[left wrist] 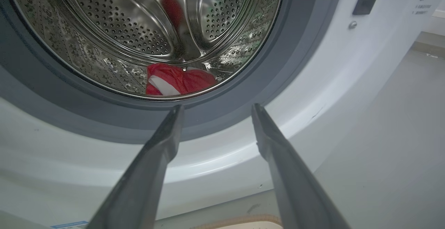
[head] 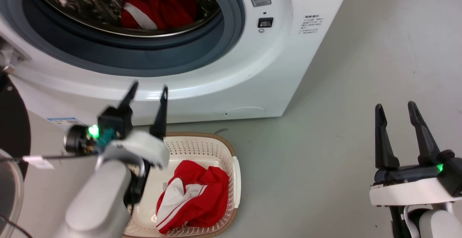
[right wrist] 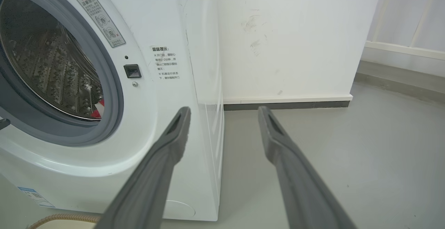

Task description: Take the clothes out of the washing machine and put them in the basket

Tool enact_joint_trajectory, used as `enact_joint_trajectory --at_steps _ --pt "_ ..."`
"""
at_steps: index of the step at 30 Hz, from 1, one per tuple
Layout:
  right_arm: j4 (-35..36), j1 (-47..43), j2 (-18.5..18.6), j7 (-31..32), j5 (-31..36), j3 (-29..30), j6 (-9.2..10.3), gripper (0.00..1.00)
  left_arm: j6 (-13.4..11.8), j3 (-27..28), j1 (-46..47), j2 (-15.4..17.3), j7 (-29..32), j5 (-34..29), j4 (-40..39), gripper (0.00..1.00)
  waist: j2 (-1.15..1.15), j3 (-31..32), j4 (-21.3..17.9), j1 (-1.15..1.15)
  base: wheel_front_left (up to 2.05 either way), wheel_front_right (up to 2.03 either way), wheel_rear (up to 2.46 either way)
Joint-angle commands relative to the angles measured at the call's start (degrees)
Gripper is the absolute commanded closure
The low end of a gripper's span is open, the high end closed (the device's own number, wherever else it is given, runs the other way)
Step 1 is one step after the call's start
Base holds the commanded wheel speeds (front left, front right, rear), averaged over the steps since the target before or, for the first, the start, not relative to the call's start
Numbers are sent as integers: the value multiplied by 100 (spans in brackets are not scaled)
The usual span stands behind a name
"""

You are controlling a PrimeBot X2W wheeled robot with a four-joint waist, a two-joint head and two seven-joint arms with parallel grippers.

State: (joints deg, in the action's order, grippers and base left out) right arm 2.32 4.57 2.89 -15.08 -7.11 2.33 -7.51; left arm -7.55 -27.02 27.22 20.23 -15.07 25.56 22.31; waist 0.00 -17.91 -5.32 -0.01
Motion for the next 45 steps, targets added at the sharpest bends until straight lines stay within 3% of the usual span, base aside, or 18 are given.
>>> enact_joint_trajectory --at_steps 1,12,24,37,45 --pt "37 79 -3 -14 -30 -14 4 0 -8 63 157 -2 -14 -22 -41 0 0 -88 -57 1 0 0 0" --pt "115 534 -4 -14 -177 -47 4 0 80 239 2097 127 445 -247 898 0 0 -1027 -415 1 0 0 0" --pt "189 1056 -5 -14 -494 -150 4 0 562 275 4703 469 1551 -304 2408 0 0 -2117 -864 1 0 0 0" --pt "313 1326 -5 -14 -863 -353 4 0 1131 -83 6874 1000 3480 -575 3824 0 0 -2887 -1258 1 0 0 0" --pt "417 1395 -5 -14 -1058 -407 4 0 1135 -47 7530 1173 4641 -448 4425 0 0 -3175 -1470 1 0 0 0"
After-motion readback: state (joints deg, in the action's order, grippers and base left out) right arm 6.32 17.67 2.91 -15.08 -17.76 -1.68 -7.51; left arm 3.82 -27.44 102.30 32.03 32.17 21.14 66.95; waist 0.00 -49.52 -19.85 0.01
